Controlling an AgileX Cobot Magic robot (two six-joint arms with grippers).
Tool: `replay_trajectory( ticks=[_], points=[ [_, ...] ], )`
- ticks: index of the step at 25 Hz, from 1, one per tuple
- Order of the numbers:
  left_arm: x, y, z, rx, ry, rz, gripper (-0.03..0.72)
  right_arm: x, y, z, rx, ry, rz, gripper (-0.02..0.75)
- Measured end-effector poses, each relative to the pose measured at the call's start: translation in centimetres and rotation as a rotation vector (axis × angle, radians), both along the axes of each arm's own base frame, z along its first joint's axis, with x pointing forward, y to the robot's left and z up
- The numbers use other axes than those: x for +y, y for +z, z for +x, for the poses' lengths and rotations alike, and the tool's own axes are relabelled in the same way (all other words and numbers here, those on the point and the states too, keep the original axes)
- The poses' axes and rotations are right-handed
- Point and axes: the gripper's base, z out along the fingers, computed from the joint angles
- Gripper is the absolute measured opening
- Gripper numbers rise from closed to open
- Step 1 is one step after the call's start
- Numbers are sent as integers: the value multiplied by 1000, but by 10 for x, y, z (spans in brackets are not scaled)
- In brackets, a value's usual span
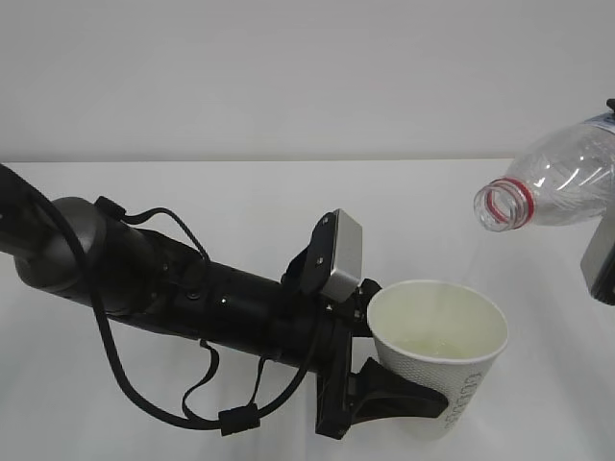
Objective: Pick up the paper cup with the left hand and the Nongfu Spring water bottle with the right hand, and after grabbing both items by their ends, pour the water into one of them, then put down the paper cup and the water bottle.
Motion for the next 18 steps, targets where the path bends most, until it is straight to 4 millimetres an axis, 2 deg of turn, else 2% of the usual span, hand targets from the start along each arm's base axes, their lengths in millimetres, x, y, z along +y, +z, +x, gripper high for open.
replay_trajectory(
  ticks=[18],
  points=[
    [0, 0, 0, 1, 0, 0, 528, 0, 0, 0, -4, 1, -23, 449]
  ],
)
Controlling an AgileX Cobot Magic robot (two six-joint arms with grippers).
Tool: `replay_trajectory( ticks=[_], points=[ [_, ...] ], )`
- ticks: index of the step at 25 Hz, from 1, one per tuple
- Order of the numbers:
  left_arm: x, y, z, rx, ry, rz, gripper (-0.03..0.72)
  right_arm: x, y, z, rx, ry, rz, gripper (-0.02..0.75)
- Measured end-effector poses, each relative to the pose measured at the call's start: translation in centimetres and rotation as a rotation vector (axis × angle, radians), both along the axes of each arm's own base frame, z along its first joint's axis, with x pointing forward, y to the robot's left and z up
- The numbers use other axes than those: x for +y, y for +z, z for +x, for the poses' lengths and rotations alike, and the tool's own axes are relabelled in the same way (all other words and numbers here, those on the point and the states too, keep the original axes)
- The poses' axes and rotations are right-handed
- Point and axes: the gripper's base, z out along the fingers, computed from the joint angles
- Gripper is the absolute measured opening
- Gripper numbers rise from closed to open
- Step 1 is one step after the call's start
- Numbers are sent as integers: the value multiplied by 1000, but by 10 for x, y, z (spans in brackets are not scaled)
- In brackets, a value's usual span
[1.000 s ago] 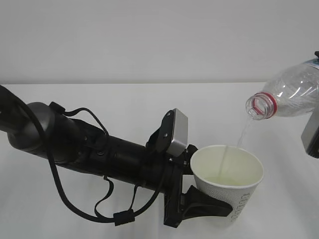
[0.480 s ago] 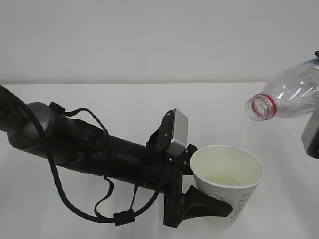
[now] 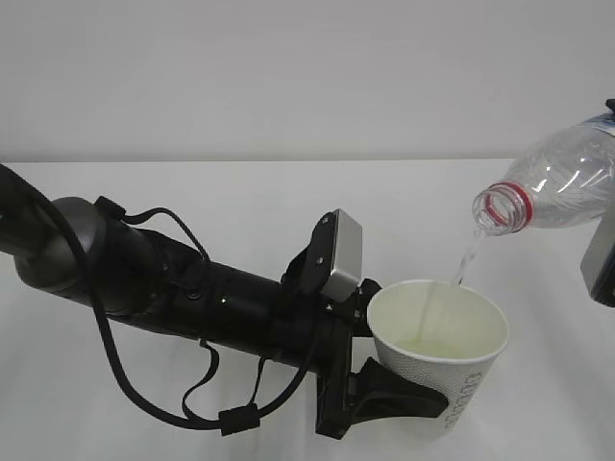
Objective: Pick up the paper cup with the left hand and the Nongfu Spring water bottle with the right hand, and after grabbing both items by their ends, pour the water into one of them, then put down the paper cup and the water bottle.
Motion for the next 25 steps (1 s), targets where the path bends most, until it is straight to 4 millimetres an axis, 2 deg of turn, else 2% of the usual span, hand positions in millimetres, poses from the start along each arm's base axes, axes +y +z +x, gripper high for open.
replay_trajectory(
  ticks=[25],
  points=[
    [0, 0, 0, 1, 0, 0, 528, 0, 0, 0, -3, -4, -14, 449]
  ],
)
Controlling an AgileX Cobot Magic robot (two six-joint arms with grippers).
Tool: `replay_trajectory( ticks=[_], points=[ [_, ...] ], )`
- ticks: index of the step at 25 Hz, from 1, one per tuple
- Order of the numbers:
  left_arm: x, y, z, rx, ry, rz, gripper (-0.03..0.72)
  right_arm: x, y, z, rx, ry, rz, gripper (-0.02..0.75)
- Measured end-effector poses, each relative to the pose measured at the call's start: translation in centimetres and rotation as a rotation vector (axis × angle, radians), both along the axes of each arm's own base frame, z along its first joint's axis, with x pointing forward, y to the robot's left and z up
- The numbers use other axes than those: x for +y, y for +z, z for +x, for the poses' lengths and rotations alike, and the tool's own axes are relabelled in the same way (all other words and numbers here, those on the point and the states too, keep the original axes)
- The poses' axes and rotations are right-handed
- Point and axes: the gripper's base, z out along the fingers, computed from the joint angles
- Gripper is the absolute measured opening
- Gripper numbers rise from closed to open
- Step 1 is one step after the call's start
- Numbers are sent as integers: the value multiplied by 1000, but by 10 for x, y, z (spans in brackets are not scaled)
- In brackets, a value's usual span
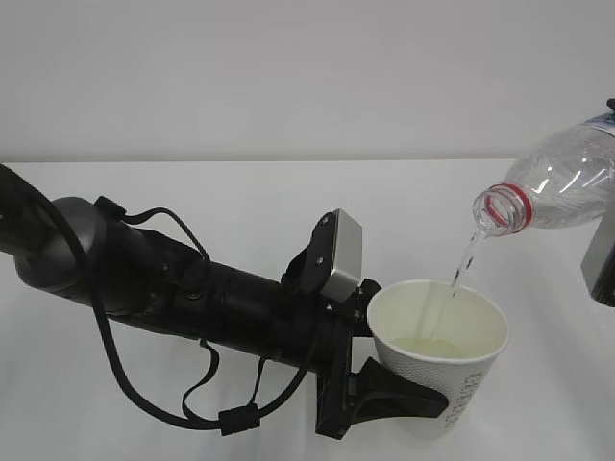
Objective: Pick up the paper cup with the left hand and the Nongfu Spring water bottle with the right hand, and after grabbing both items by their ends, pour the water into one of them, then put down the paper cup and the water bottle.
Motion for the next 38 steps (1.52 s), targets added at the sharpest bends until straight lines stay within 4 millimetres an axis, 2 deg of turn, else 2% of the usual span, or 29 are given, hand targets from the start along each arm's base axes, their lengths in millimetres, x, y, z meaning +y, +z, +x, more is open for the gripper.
replay_trajectory(
  ticks=[38],
  points=[
    [0, 0, 0, 0, 0, 0, 528, 0, 1, 0, -6, -2, -20, 449]
  ],
)
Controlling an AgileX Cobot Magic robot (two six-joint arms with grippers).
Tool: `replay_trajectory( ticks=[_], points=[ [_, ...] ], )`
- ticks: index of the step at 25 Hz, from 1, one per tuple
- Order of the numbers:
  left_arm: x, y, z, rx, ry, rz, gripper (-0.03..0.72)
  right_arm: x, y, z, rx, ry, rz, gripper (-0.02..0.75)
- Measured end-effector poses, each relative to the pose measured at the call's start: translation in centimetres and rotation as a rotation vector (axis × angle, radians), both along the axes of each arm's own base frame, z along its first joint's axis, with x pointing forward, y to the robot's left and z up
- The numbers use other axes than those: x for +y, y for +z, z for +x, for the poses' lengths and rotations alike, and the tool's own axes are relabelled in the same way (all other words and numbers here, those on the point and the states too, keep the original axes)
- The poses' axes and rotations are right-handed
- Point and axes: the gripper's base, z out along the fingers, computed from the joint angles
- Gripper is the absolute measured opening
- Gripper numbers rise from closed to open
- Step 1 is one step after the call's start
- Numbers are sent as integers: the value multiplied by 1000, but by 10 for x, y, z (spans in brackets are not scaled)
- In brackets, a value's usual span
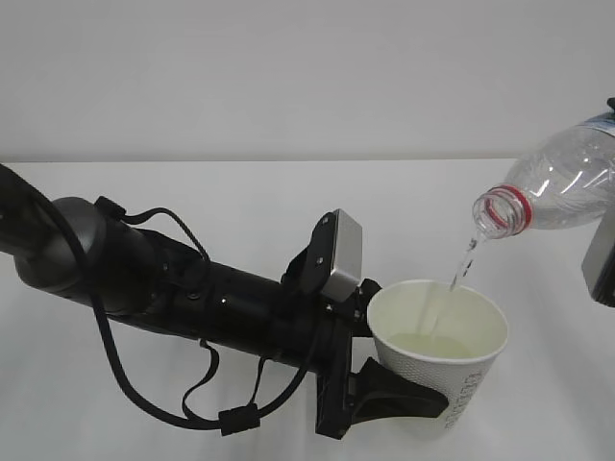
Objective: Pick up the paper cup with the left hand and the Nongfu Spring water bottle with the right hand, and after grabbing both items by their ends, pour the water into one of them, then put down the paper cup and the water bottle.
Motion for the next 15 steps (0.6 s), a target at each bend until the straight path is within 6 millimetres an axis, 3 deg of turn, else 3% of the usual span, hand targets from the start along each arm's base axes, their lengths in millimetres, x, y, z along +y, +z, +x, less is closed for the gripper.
replay_trajectory(
  ticks=[15],
  points=[
    [0, 0, 0, 0, 0, 0, 522, 0, 0, 0, -1, -2, 0, 449]
  ],
)
